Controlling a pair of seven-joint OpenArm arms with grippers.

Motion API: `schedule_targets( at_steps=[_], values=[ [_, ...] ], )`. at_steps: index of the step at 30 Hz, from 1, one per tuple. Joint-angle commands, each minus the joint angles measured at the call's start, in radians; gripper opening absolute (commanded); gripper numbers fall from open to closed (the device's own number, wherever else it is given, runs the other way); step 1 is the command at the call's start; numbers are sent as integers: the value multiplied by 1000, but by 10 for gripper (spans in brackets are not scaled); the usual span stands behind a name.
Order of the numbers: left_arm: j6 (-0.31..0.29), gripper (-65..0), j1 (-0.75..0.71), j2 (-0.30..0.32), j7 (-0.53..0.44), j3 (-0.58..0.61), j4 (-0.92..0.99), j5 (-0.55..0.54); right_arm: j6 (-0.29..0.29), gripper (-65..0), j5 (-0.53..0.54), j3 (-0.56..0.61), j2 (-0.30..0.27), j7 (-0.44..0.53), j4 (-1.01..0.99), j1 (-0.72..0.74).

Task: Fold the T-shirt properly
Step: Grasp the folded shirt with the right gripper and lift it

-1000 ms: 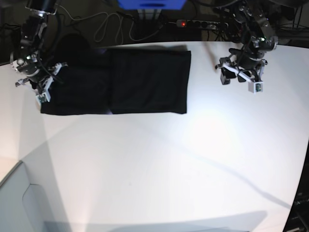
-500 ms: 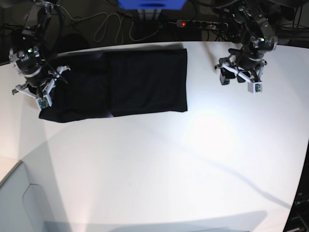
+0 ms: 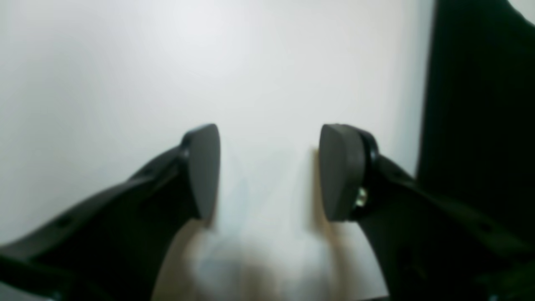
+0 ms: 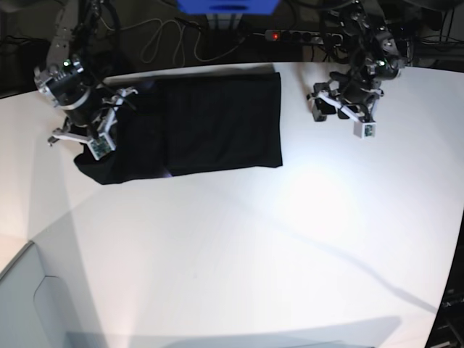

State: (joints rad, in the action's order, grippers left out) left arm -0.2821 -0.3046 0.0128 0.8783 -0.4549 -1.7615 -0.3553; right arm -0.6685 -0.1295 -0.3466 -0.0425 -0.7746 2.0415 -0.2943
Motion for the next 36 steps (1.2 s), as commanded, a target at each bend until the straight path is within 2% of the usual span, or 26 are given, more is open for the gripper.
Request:
schedule_targets(
  at_steps=[1,17,28,36],
  values=[
    [-4,-283,3,2,-6,9,-11,-9,-30,-649,15,22,-7,24,21,5],
    [7,-283,20,2,-6,175,-10,-1,-30,-649,17,482,-7,31,23,65],
    [8,-283,38,2,-6,179,67,-6,-30,-649,21,683,-6,34,14,117],
    [8,-283,35,8,-6,178,67,-6,-30,-649,21,765,56,37,-94,223]
  ],
)
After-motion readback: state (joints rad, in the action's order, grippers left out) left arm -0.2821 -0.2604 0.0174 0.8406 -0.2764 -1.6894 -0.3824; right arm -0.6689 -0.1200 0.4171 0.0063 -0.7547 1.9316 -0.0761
